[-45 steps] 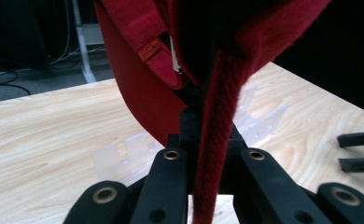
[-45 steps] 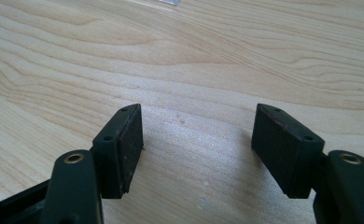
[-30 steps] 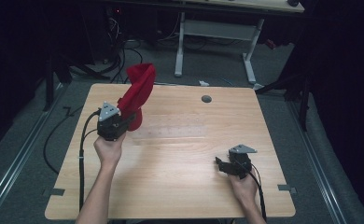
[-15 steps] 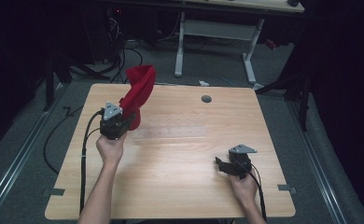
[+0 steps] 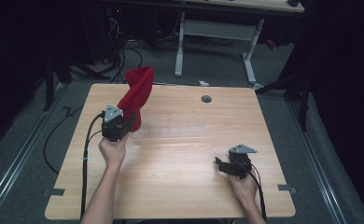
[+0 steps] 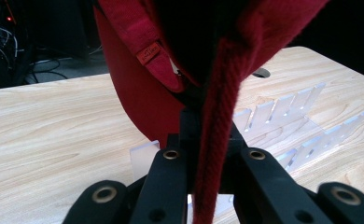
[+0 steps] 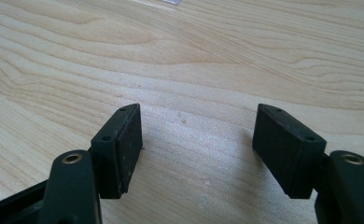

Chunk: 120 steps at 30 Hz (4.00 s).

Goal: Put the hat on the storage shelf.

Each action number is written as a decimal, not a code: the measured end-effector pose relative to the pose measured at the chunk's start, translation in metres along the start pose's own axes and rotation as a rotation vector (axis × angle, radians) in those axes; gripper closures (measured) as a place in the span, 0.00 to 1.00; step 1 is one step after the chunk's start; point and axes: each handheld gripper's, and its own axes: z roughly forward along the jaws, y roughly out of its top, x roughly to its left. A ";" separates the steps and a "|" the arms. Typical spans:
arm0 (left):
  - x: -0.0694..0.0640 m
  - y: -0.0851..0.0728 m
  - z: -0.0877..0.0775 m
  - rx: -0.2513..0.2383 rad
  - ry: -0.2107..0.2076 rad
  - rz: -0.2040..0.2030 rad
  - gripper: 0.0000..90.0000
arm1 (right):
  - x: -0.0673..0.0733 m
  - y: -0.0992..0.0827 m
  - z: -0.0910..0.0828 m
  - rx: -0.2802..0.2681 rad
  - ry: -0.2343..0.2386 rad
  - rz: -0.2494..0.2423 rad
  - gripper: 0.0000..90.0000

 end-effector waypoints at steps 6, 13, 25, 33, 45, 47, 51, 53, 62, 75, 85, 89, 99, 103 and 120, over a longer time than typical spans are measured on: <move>0.000 -0.001 0.002 0.001 0.009 -0.003 0.94 | 0.000 0.000 0.000 0.000 0.000 -0.001 0.37; 0.003 -0.008 0.003 0.001 0.017 -0.011 0.94 | 0.000 0.000 0.000 0.000 0.000 0.001 0.37; 0.008 -0.017 -0.003 0.043 0.032 -0.015 0.93 | 0.000 0.000 0.000 0.000 0.001 -0.001 0.37; 0.009 -0.020 -0.009 0.075 0.042 -0.019 0.92 | 0.001 0.000 0.000 0.001 0.001 0.000 0.36; 0.012 -0.020 -0.022 0.104 0.086 0.004 0.70 | 0.001 0.000 0.000 0.001 0.001 0.000 0.36; 0.012 -0.019 -0.024 0.103 0.084 0.003 0.63 | 0.000 0.000 0.000 0.000 0.002 -0.001 0.36; 0.011 -0.022 -0.029 0.119 0.080 0.008 0.57 | 0.000 0.000 0.000 0.001 0.001 -0.001 0.36; 0.010 -0.023 -0.030 0.128 0.081 0.014 0.55 | 0.001 0.000 0.000 0.001 0.001 0.000 0.36; 0.002 -0.022 -0.040 0.134 0.058 0.005 0.50 | 0.000 0.000 0.000 0.001 0.001 0.000 0.36; -0.004 -0.020 -0.063 0.132 0.045 0.006 0.48 | 0.001 0.000 0.000 0.001 0.001 0.000 0.36; -0.008 -0.021 -0.077 0.125 0.024 -0.010 0.47 | 0.001 0.000 0.000 0.001 0.001 0.001 0.36; -0.010 -0.020 -0.082 0.122 0.015 -0.013 0.47 | 0.001 0.000 0.000 0.001 0.001 0.000 0.36; -0.013 -0.024 -0.089 0.135 0.007 -0.018 0.46 | 0.001 0.000 0.000 0.001 0.001 -0.001 0.36; -0.014 -0.027 -0.092 0.137 0.002 -0.020 0.46 | 0.001 0.000 0.000 0.001 0.001 0.001 0.36; -0.021 -0.038 -0.097 0.155 -0.018 -0.024 0.45 | 0.001 0.000 0.000 0.002 0.003 -0.001 0.36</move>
